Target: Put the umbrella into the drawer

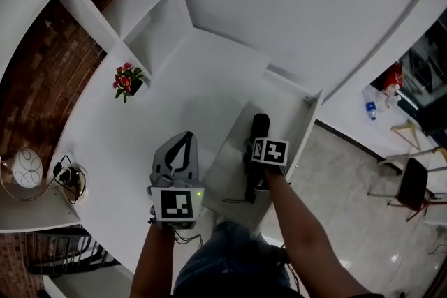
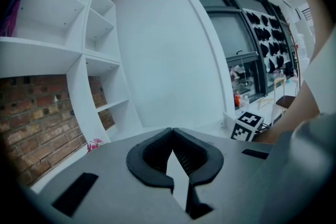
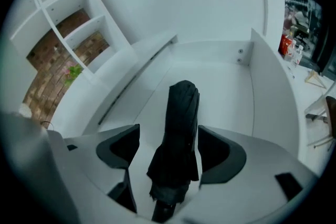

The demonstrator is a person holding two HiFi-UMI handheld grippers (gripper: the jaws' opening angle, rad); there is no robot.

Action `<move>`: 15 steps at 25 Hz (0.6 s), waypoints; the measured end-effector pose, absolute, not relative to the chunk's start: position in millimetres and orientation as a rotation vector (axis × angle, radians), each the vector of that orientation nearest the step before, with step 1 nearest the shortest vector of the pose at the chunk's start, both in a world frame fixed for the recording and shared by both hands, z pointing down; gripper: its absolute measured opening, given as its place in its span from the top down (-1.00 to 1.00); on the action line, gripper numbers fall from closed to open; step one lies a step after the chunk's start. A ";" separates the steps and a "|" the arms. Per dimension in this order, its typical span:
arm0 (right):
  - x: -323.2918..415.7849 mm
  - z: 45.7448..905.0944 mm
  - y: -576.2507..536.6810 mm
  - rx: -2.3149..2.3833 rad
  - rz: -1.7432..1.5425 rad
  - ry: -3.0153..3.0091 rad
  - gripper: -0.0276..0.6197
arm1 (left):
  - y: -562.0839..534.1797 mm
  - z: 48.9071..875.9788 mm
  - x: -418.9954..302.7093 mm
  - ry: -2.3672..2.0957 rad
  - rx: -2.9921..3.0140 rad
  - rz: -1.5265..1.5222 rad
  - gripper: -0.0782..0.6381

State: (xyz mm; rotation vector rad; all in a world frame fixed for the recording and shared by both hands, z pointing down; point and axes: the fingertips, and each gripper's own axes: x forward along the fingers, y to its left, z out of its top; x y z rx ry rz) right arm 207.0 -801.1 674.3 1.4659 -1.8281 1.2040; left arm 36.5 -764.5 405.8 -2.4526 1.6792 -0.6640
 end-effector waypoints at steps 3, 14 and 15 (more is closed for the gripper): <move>201.6 637.0 -773.4 1.414 1.151 -1.905 -0.10 | -758.1 397.6 39.9 1.664 -2.483 -0.578 0.77; 237.8 434.6 -695.7 1.606 0.587 -2.161 0.91 | -731.4 364.7 48.9 1.589 -2.519 -0.434 0.77; 241.7 418.1 -687.8 1.630 0.513 -2.186 0.91 | -729.9 360.0 50.1 1.584 -2.517 -0.414 0.77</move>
